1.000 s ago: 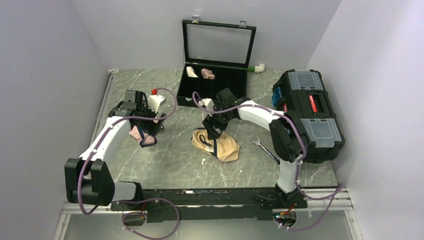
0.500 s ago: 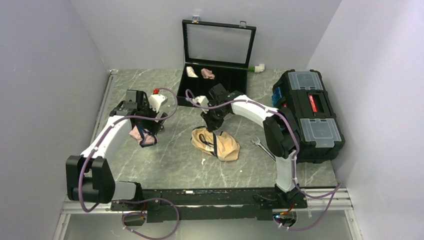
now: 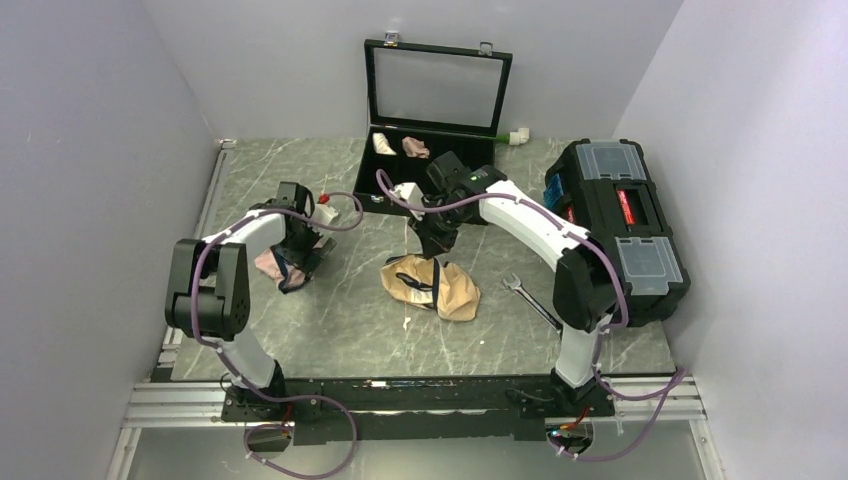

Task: Roll the underwear
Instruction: Flatten out the underwear at the center of the board.

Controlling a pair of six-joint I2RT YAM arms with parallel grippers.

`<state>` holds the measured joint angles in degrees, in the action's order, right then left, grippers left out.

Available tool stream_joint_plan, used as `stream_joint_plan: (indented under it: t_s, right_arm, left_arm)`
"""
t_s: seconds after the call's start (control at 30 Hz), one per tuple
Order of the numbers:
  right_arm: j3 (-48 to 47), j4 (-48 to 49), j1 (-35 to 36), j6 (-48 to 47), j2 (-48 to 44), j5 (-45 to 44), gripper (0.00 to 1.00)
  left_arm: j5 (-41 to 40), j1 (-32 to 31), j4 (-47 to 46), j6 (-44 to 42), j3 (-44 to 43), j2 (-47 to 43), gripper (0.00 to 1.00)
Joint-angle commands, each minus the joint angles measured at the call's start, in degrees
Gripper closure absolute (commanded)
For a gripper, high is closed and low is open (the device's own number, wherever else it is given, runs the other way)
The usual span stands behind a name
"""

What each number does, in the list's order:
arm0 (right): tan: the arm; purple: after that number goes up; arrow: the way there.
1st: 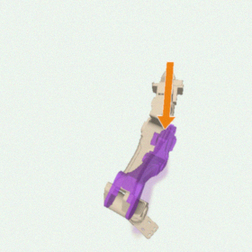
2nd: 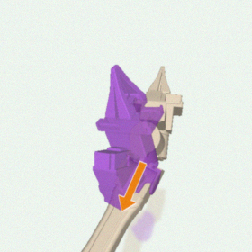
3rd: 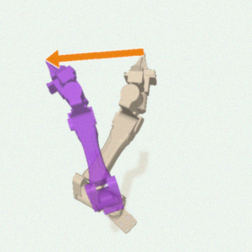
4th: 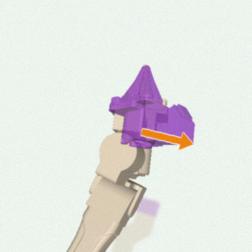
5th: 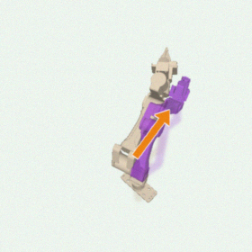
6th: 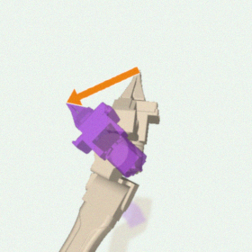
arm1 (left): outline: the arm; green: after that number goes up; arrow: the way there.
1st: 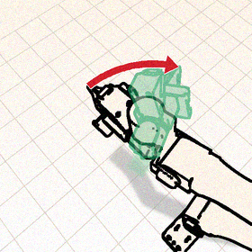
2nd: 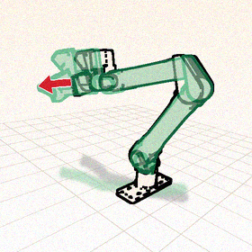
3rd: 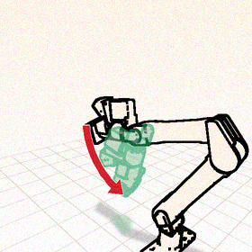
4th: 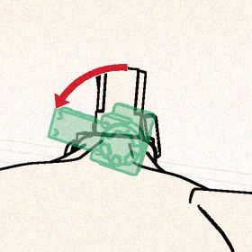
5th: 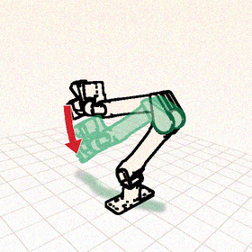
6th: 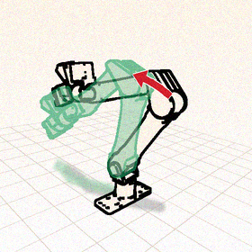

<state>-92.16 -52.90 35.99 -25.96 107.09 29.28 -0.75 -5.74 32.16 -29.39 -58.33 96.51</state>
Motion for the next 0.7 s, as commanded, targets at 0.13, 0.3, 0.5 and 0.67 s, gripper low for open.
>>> stream_joint_plan:
  t_s: [0.13,0.3,0.5,0.67]
  right_arm:
    - [-4.78,-6.37,-0.27,-4.30,-6.56,0.47,1.00]
    - [-8.99,-9.85,-0.40,-5.75,-8.00,0.68,1.00]
    - [-15.42,-13.99,-0.39,-7.06,-8.87,1.67,1.00]
    - [-28.55,-17.98,-0.40,-7.82,-6.84,1.30,1.00]
  left_arm:
    - [-13.77,2.92,-2.41,-2.31,-3.31,6.06,0.05]
    - [-9.67,6.91,1.61,-1.53,-6.10,4.30,0.07]
    - [11.88,7.10,9.22,-1.18,-9.51,-7.63,0.02]
    - [28.39,6.93,12.58,1.36,-16.42,-14.87,0.01]
